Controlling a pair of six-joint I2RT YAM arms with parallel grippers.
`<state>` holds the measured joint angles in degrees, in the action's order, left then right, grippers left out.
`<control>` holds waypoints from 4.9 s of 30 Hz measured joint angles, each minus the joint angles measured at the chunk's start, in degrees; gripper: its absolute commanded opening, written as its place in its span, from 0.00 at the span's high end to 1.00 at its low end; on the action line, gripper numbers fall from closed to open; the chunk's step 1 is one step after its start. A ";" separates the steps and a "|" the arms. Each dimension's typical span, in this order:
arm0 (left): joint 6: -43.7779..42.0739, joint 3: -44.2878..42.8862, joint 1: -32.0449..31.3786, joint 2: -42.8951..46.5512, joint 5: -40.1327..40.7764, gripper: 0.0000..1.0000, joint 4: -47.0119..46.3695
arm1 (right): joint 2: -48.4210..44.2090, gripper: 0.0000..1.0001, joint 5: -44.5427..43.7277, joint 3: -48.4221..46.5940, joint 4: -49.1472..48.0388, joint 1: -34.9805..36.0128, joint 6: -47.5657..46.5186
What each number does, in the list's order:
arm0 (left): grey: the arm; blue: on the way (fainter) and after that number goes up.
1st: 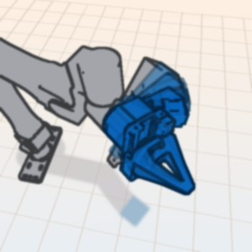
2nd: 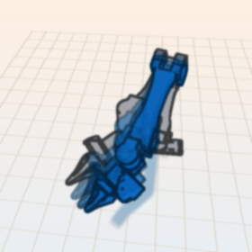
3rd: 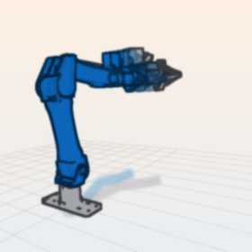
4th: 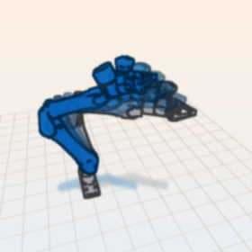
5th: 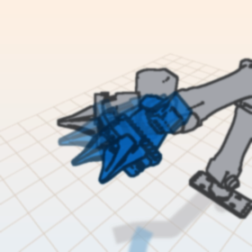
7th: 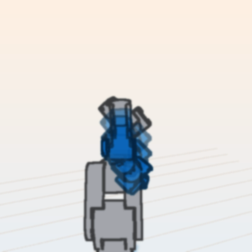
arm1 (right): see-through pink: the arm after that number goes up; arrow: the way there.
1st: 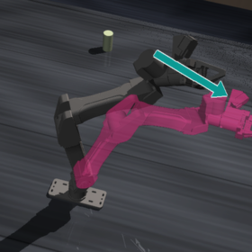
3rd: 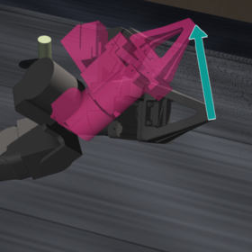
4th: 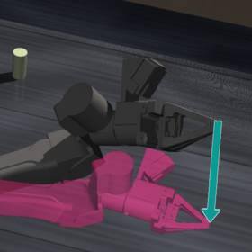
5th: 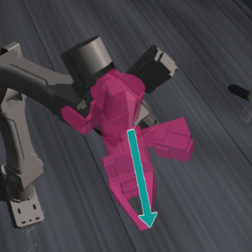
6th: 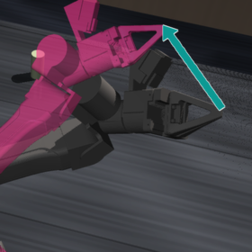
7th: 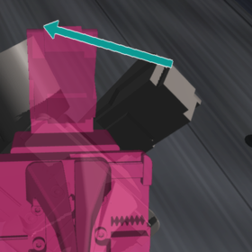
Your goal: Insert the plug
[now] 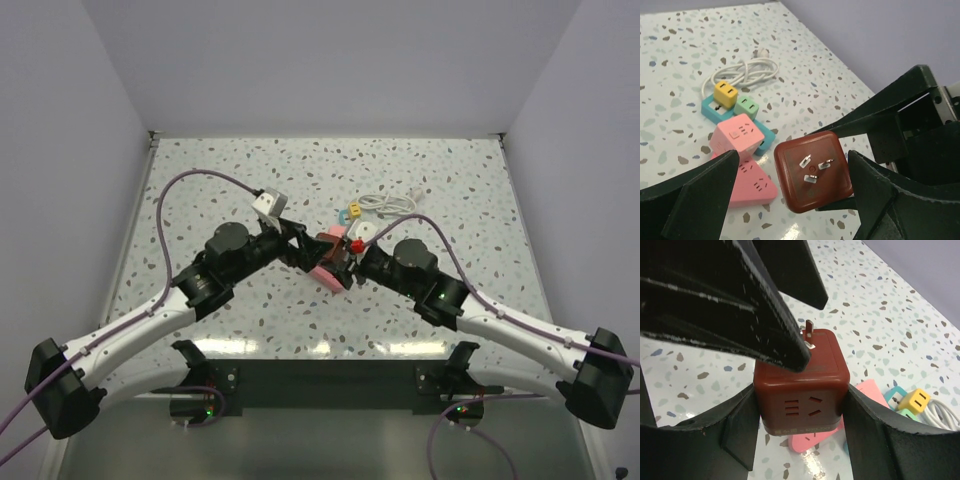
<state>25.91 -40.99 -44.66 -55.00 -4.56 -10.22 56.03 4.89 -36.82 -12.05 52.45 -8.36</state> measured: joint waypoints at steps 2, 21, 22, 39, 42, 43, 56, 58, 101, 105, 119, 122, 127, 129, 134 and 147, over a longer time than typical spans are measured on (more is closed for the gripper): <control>0.02 0.00 -0.02 -1.05 0.31 0.06 2.05 | 1.07 1.00 -1.38 -0.55 0.98 0.00 -0.76; 1.27 1.38 -0.09 -7.58 -3.61 0.30 0.83 | 5.49 1.00 -7.56 -2.56 5.33 1.57 -4.15; 1.33 1.38 -0.13 -7.76 -4.02 0.35 0.63 | 5.55 1.00 -7.80 -2.56 5.35 1.60 -4.22; 5.25 5.20 2.86 -11.61 -10.95 1.00 -9.99 | 3.52 0.18 -12.81 -2.03 7.41 2.12 -4.61; 6.60 7.74 6.45 -11.30 -13.77 1.00 -12.44 | 1.25 0.11 -13.38 -1.31 5.09 2.19 -4.13; 6.86 8.44 7.43 -11.34 -14.53 1.00 -12.52 | 0.04 0.04 -13.68 -1.03 4.26 2.19 -4.04; 17.75 10.93 12.00 -7.06 -24.15 1.00 -23.34 | -10.14 0.02 -9.53 6.78 -6.43 1.40 -3.34; 20.59 11.08 12.02 -4.85 -25.18 1.00 -27.23 | -11.91 0.02 -8.02 8.22 -7.15 1.40 -3.08; 47.01 15.45 7.34 -4.46 -25.68 1.00 -55.91 | -10.19 0.51 4.98 6.93 -23.26 5.05 -7.48; 48.13 15.80 6.99 -5.40 -25.07 1.00 -57.57 | -10.64 0.99 4.81 6.95 -23.12 5.05 -7.80; 45.16 18.23 7.02 -7.26 -26.82 0.00 -56.72 | -14.95 1.00 -3.30 4.09 -9.53 5.44 -7.72; 42.97 18.29 8.35 -5.55 -26.93 0.00 -53.66 | -19.02 1.00 -5.11 3.56 -5.57 5.44 -7.54; 40.22 21.24 12.52 -0.87 -26.43 0.00 -51.41 | -20.74 1.00 -5.42 -2.43 6.82 5.35 -7.58; 39.32 23.54 14.73 0.79 -26.34 0.00 -51.04 | -19.02 1.00 -5.38 -5.81 11.47 5.35 -7.61; 35.43 26.36 19.85 1.75 -26.08 0.00 -48.19 | -12.59 1.00 -5.42 -10.34 21.57 5.35 -7.21; 14.49 25.88 21.09 0.52 -13.97 0.02 -22.58 | 3.34 1.00 -6.95 -14.27 39.43 5.35 -3.63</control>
<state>40.40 -15.11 -23.57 -54.48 -18.52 -32.80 59.37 -2.07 -51.09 27.38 57.80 -11.99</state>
